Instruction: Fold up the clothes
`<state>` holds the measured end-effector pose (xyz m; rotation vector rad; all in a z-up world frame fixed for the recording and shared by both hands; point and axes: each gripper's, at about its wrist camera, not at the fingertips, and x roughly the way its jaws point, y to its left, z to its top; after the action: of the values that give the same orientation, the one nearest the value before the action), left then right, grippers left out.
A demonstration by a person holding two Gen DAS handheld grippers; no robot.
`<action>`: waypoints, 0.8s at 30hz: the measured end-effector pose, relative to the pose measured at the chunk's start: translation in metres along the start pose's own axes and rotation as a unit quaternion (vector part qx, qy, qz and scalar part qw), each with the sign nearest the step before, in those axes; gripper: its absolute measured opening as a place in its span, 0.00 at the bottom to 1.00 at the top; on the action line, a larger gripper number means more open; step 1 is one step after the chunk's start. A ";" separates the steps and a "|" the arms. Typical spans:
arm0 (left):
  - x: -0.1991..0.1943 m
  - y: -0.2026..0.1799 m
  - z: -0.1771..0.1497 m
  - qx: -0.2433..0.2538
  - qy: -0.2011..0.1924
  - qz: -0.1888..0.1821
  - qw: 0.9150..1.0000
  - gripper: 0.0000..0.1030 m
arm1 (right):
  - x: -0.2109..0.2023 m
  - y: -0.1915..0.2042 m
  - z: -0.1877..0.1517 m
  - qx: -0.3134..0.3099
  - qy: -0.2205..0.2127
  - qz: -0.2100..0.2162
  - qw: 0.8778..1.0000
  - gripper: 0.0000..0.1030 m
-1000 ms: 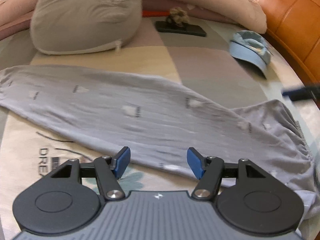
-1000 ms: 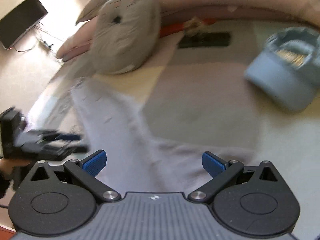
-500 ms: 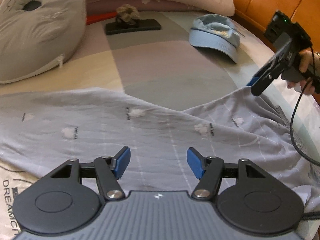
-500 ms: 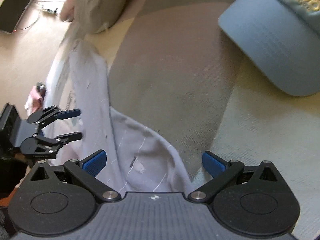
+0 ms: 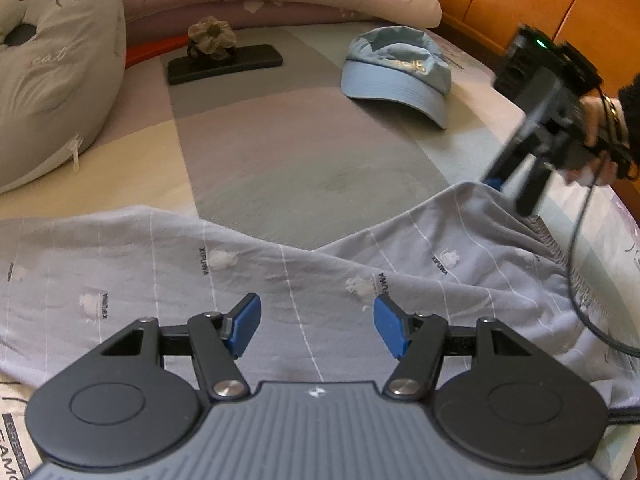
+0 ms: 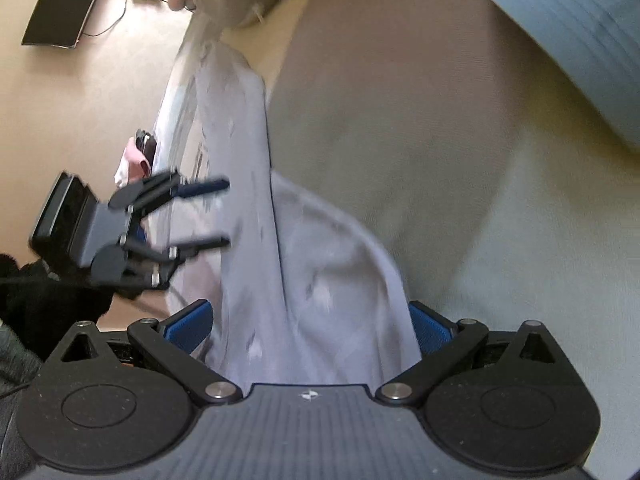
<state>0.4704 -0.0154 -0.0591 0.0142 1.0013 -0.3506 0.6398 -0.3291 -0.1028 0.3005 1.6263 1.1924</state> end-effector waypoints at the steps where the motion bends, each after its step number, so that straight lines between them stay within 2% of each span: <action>1: 0.000 0.001 -0.001 -0.005 0.000 -0.001 1.000 0.62 | 0.001 -0.002 -0.007 0.004 -0.002 0.005 1.000 1.00; 4: 0.004 0.001 -0.001 -0.011 0.004 -0.001 1.000 0.61 | 0.007 -0.001 -0.005 0.013 -0.011 0.013 1.000 1.00; 10: 0.005 -0.009 0.002 0.004 0.001 -0.012 1.000 0.61 | 0.026 0.012 0.011 -0.028 -0.001 0.020 0.999 1.00; 11: 0.004 -0.009 0.002 0.005 0.000 -0.012 1.000 0.61 | 0.024 0.010 0.009 -0.026 -0.008 0.018 0.999 0.97; 13: 0.003 -0.008 0.002 0.000 -0.001 -0.010 1.000 0.61 | 0.019 0.006 0.004 -0.020 -0.023 0.014 0.999 0.88; 15: 0.003 -0.006 0.000 -0.007 -0.002 -0.008 1.000 0.61 | 0.017 0.002 0.002 -0.011 -0.032 -0.002 0.999 0.67; 16: 0.002 -0.006 -0.001 -0.009 -0.002 -0.009 1.000 0.61 | 0.016 -0.001 0.000 -0.007 -0.037 -0.010 0.999 0.61; 18: 0.002 -0.006 -0.004 -0.011 0.000 -0.009 1.000 0.61 | 0.014 -0.003 -0.002 -0.001 -0.046 -0.033 0.998 0.37; 19: 0.002 -0.007 -0.005 -0.011 0.002 -0.008 1.000 0.61 | 0.017 -0.001 -0.003 -0.006 -0.048 -0.050 0.998 0.28; 20: 0.002 -0.008 -0.006 -0.010 0.003 -0.008 1.000 0.61 | 0.018 0.003 -0.005 -0.016 -0.048 -0.085 0.995 0.00; 24: -0.002 -0.010 -0.007 -0.010 0.002 -0.014 1.000 0.61 | 0.024 0.026 -0.010 -0.048 -0.060 -0.152 0.985 0.02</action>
<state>0.4607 -0.0232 -0.0599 -0.0173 1.0093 -0.3660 0.6123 -0.3057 -0.0967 0.0565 1.4462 0.9951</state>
